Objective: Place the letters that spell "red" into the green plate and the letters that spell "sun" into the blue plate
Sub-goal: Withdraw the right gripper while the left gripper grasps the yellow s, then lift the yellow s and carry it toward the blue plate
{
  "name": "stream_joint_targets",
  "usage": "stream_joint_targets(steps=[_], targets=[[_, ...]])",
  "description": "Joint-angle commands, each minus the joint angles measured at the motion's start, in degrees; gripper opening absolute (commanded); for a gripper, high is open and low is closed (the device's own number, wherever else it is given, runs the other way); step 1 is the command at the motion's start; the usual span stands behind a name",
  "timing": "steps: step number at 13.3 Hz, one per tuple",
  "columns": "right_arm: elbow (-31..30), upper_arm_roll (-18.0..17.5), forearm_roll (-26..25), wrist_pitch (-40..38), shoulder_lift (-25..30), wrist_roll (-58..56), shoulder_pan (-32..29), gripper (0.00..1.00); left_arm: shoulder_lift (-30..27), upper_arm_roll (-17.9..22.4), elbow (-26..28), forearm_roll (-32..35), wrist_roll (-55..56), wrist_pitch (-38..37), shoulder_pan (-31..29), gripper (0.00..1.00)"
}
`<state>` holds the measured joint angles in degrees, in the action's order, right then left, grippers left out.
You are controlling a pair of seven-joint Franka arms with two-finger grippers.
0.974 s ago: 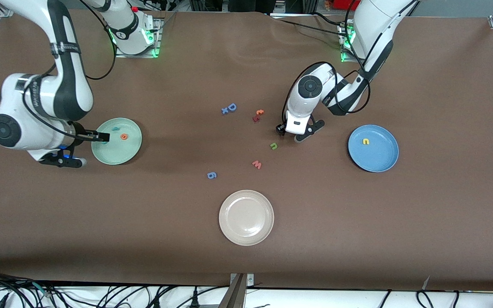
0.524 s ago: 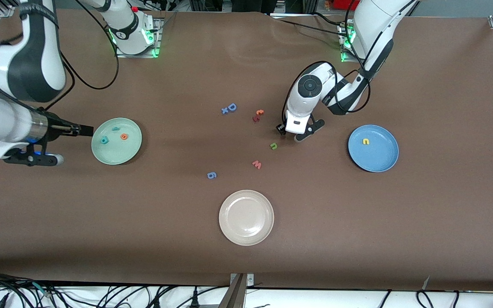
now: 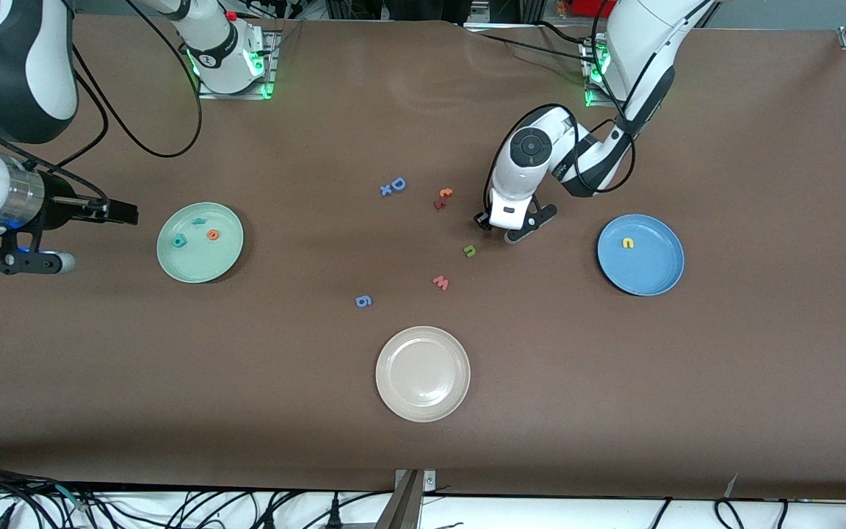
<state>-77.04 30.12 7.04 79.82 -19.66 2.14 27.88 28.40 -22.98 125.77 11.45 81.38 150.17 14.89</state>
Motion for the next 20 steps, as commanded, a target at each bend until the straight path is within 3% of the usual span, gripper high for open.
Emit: stream_joint_targets(steps=[1,3,6,9,12,14,16,20], targets=[[1.1,0.56,0.79,-1.68,0.67,-0.83,-0.2,1.0,-0.45,-0.05,0.53,2.26,2.03,-1.37,0.31,0.36],[1.19,-2.76,1.05,-1.68,0.76,-0.65,-4.91,1.0,-0.45,-0.05,0.53,2.26,2.03,-1.37,0.31,0.34],[1.19,-20.91,-0.52,-1.59,1.99,0.23,-20.62,0.99,-0.36,-0.05,0.53,2.26,2.03,-1.46,0.4,0.31],[1.1,-32.64,-5.97,-1.07,3.22,0.32,-30.76,0.99,-0.36,-0.05,0.53,2.27,2.03,-1.46,0.49,0.28],[-0.04,-33.55,-7.65,-0.72,5.59,0.4,-30.52,0.99,-0.36,-0.05,0.27,2.26,1.68,-1.63,0.4,0.25],[-3.36,-30.57,-7.65,1.99,7.95,0.4,-27.98,0.99,-0.36,0.04,-2.18,2.26,1.42,-3.56,-0.3,0.25],[-6.8,-30.38,-7.56,5.25,9.98,0.4,-27.97,0.99,-0.1,0.39,-6.21,2.26,-0.15,-7.94,-0.92,0.25],[-6.28,-30.38,-6.95,7.37,9.64,0.4,-27.62,1.0,-0.18,0.21,-13.61,2.18,-13.3,-20.32,-5.04,0.25]])
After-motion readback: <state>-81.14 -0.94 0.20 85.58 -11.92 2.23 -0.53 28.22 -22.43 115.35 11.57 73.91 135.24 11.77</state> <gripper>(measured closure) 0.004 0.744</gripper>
